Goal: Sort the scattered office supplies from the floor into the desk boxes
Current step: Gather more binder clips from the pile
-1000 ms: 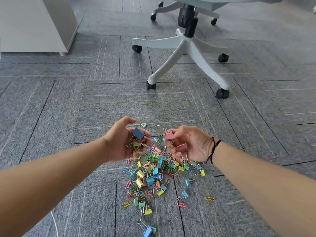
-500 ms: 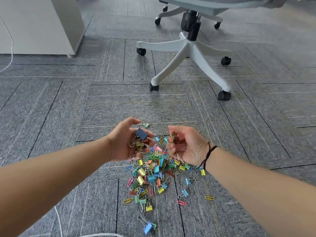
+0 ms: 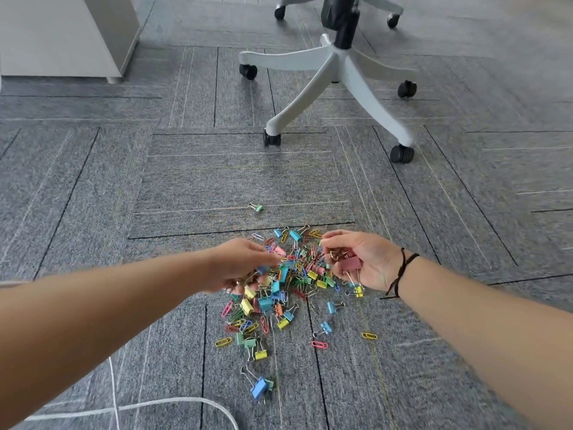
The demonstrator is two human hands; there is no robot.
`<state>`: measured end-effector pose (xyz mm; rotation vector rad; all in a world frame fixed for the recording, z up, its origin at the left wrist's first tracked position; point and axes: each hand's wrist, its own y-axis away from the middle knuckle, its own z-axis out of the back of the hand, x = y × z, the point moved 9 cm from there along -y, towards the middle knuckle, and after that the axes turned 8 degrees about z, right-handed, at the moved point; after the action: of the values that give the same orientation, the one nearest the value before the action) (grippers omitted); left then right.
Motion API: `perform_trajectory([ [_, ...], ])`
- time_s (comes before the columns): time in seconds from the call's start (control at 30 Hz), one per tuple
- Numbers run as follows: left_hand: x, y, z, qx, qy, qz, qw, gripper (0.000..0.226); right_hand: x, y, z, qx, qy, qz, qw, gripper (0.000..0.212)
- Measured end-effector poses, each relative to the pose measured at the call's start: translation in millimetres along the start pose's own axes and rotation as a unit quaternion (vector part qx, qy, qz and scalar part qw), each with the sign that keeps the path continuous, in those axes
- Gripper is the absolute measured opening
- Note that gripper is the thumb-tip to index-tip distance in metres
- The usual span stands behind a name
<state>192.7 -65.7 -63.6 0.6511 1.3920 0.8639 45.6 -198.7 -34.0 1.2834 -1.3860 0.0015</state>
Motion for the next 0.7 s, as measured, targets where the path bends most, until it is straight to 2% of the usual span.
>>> perform_trajectory([
  [0.1, -2.7, -3.8, -2.0, -0.070, -0.176, -0.036, 0.981, 0.020, -7.1, -3.0, 7.2, -0.006, 0.057, -0.005, 0.998, 0.018],
  [0.2, -5.1, -1.3, -11.2, -0.098, -0.293, -0.073, 0.948, 0.013, -21.2, -4.7, 7.5, 0.017, 0.163, -0.025, 0.986, 0.022],
  [0.27, -4.1, 0.1, -15.8, -0.122, -0.361, -0.082, 0.921, 0.016, -32.8, -5.1, 3.5, 0.040, 0.228, -0.038, 0.972, 0.021],
  [0.47, -7.1, 2.4, -22.7, -0.195, -0.431, -0.115, 0.873, 0.038, -60.4, -10.0, -20.3, 0.081, 0.299, -0.053, 0.949, 0.020],
  [0.57, -13.8, 2.2, -21.7, -0.208, -0.420, -0.127, 0.874, 0.042, -62.3, -11.7, -23.3, 0.085, 0.288, -0.059, 0.952, 0.020],
  [0.7, -18.4, -1.5, -19.5, -0.198, -0.433, -0.129, 0.870, 0.038, -58.8, -9.0, -5.7, 0.044, 0.288, -0.067, 0.954, 0.018],
])
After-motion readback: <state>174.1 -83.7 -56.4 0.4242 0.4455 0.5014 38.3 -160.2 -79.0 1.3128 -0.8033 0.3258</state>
